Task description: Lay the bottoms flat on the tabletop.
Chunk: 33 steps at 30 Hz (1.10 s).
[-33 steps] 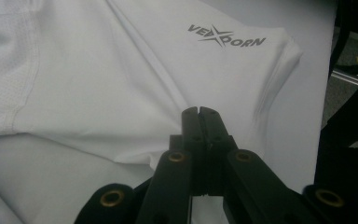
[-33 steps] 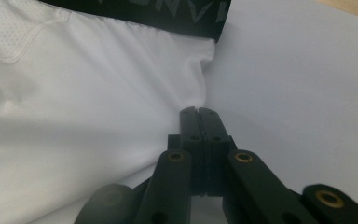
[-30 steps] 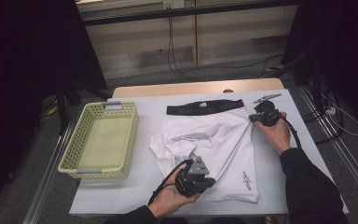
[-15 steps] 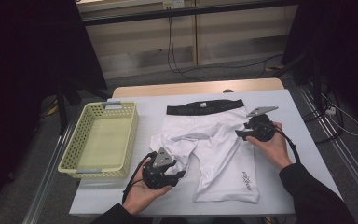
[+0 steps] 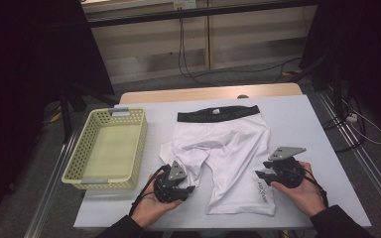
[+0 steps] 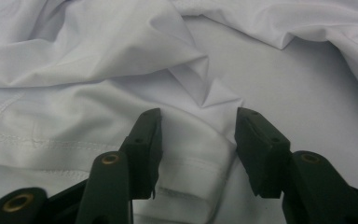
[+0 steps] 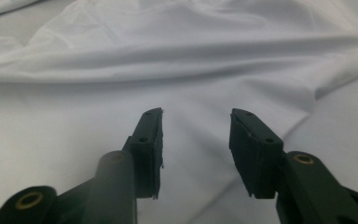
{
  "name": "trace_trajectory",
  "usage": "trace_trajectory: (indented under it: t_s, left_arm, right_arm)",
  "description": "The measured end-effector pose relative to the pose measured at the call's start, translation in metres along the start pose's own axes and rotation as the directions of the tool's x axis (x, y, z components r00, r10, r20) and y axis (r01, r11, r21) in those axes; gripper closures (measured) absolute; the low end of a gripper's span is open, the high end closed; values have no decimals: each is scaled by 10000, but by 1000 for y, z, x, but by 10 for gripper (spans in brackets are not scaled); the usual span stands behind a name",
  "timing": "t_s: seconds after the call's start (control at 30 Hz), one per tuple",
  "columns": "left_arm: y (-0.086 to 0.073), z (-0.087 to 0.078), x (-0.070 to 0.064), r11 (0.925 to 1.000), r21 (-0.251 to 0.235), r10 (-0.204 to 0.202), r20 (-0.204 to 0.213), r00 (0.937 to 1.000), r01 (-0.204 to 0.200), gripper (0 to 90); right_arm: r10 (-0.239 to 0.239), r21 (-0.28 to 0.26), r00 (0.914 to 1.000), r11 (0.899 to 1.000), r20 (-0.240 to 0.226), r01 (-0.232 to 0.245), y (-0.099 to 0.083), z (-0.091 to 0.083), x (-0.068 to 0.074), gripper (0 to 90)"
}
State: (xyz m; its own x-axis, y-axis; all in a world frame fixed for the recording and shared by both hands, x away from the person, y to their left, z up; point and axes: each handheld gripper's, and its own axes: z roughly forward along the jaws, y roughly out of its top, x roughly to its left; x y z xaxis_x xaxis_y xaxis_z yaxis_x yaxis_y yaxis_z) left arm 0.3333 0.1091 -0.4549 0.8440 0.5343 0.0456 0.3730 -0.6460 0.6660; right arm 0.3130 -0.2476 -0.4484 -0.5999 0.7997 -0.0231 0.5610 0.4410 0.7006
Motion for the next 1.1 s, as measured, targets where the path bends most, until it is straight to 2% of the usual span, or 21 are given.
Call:
trace_trajectory:
  t_s: [0.07,0.17,0.2,0.27,0.3,0.4,0.47,0.53,0.63,0.77,0.8,0.87,0.93,0.97,1.07,1.1]
  left_arm:
    - [0,0,0,10000,2,-29,-7,10000,29,525]
    - [0,-1,0,10000,-3,-52,-72,10000,52,510]
    - [0,-1,0,10000,-38,-60,-150,9999,60,498]
    - [0,-1,-1,9999,-104,-59,-132,9999,57,469]
    - [0,-2,0,10000,-64,23,-125,9999,-24,452]
    - [0,-3,-2,9994,-338,-97,-259,9996,88,396]
    - [0,-4,-2,9997,-250,46,-359,9993,-55,364]
    - [-1,-5,-3,9997,-257,-54,-332,9994,46,358]
    - [-1,-9,-2,9998,-133,112,-327,9994,-116,381]
    - [-3,-10,0,10000,-54,-81,-221,9997,80,471]
    - [-4,-11,1,10000,50,-8,-168,9999,8,475]
    - [-6,-10,1,10000,54,-52,-251,9997,53,487]
    - [-8,-11,4,9998,184,23,-308,9995,-17,467]
    - [-10,-10,5,9999,139,-94,-349,9993,99,455]
    - [-10,-9,10,9997,167,-194,-91,9998,195,445]
    - [-10,-9,11,9996,177,-208,25,9998,207,473]
  right_arm:
    - [226,52,9997,9997,88,-226,-7,-7,-1,540]
    - [528,475,9985,9974,112,-533,-19,-10,0,548]
    - [529,643,9986,9965,27,-530,-21,-8,1,551]
    - [438,647,9990,9969,2,-437,-22,-8,5,601]
    - [408,646,9992,9971,-33,-405,-22,-7,5,649]
    - [272,679,9994,9974,-210,-257,-21,-7,9,888]
    - [413,726,9989,9966,-235,-395,-20,-8,7,900]
    - [503,752,9984,9960,-268,-481,-21,-10,4,900]
    - [485,868,9986,9951,-197,-466,-22,-13,1,900]
    - [450,998,9989,9941,-150,-432,-27,-19,-5,900]
    - [479,1034,9988,9935,-88,-468,-28,-21,-6,900]
    - [709,1050,9975,9919,32,-709,-31,-24,-13,900]
    - [930,1120,9950,9890,367,-965,-34,-27,-21,900]
    - [1059,1075,9934,9881,433,-1100,-36,-29,-25,900]
    - [1376,980,9897,9852,395,-1409,-39,-31,-31,895]
    - [1354,923,9900,9860,402,-1386,-38,-30,-30,865]
